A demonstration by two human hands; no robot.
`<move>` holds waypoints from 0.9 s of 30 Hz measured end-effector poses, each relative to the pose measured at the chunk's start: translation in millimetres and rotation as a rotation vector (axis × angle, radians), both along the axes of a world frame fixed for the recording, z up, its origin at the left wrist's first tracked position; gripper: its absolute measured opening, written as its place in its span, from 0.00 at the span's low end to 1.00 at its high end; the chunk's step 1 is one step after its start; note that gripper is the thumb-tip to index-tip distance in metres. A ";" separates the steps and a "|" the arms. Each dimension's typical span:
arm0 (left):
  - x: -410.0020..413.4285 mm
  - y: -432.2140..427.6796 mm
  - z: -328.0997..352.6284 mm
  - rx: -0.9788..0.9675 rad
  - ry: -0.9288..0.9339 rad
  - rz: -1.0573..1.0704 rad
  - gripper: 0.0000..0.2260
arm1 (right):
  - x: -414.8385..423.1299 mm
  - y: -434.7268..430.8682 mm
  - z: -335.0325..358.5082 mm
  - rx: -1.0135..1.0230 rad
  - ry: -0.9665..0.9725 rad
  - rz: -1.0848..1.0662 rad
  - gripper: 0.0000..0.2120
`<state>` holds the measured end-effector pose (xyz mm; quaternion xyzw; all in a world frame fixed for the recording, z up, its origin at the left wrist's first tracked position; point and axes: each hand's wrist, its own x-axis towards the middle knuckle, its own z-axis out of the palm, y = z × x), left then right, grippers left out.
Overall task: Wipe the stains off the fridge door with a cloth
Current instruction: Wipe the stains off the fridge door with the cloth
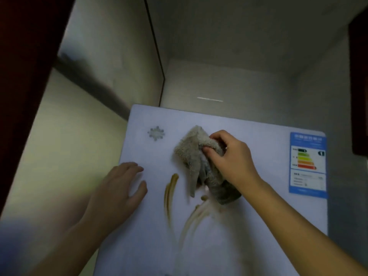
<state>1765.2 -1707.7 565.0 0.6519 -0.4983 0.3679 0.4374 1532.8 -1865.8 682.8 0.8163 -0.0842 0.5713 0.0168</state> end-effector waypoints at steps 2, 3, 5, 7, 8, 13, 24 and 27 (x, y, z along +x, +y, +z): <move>2.2 -4.7 5.8 -0.001 -0.052 0.053 0.24 | 8.1 -8.5 3.4 -0.079 -0.008 -0.074 0.09; 2.9 -7.0 6.2 -0.004 -0.070 0.069 0.24 | 11.6 -12.8 2.0 -0.092 -0.023 -0.089 0.12; 4.2 -11.6 3.5 -0.004 -0.086 0.090 0.24 | 17.0 -18.6 -5.0 -0.072 -0.080 -0.055 0.17; 5.9 -15.7 -0.8 -0.013 -0.087 0.094 0.23 | 21.6 -20.9 -13.8 -0.124 -0.135 -0.047 0.18; 6.8 -17.3 -3.1 -0.017 -0.094 0.097 0.23 | 24.1 -21.1 -18.0 -0.184 -0.148 -0.060 0.16; 8.5 -21.0 -6.4 -0.018 -0.119 0.111 0.23 | 32.8 -23.6 -29.1 -0.343 -0.130 -0.013 0.05; 10.3 -23.2 -10.0 -0.033 -0.168 0.125 0.23 | 41.3 -0.8 -54.7 -0.149 -0.107 -0.203 0.26; 12.8 -26.3 -14.1 -0.040 -0.189 0.125 0.24 | 51.6 -1.7 -62.4 -0.127 -0.194 -0.240 0.26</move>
